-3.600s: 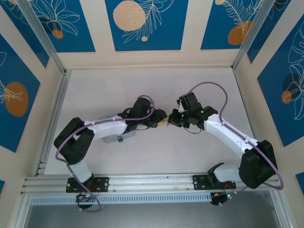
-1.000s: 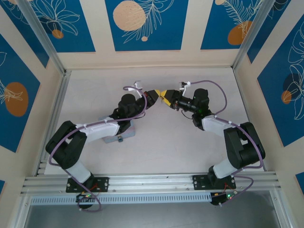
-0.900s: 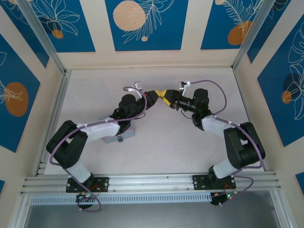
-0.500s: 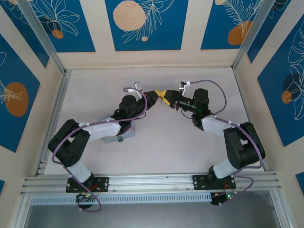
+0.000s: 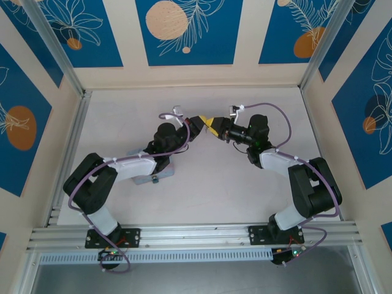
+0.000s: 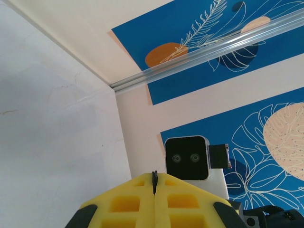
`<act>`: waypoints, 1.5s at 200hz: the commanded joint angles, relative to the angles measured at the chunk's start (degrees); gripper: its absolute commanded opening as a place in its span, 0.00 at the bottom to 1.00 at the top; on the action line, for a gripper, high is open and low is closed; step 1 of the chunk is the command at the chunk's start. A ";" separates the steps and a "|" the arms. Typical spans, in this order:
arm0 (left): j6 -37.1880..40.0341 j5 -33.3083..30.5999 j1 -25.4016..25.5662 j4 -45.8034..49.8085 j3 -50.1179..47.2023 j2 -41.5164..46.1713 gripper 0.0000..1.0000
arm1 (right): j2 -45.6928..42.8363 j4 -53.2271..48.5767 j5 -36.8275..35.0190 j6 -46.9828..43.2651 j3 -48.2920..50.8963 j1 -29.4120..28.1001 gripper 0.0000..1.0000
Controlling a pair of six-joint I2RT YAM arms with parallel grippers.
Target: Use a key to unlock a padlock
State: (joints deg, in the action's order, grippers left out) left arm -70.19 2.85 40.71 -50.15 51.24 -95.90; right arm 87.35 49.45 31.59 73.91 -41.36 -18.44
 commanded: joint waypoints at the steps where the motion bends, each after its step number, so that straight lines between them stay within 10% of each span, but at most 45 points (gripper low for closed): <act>1: -0.29 -1.09 -0.54 -2.12 -0.18 -0.74 0.00 | 0.71 1.66 1.01 -0.70 0.89 -0.25 0.24; 226: -0.49 -1.45 -0.51 -0.13 0.43 -0.37 0.00 | 0.74 2.13 1.61 -0.43 2.48 1.10 0.00; 260: -0.25 -2.47 -1.03 3.70 -0.41 2.01 0.55 | -0.82 -0.96 0.93 -1.26 3.77 1.92 0.00; 300: 0.94 -3.29 -3.36 16.58 -3.05 10.31 0.87 | -3.45 -5.65 1.13 -2.83 5.83 3.53 0.00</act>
State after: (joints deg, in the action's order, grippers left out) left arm -70.74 0.69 39.29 -42.00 49.69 -92.25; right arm 86.80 47.05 32.18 73.41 -36.86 -15.84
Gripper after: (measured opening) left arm 0.825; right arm 0.056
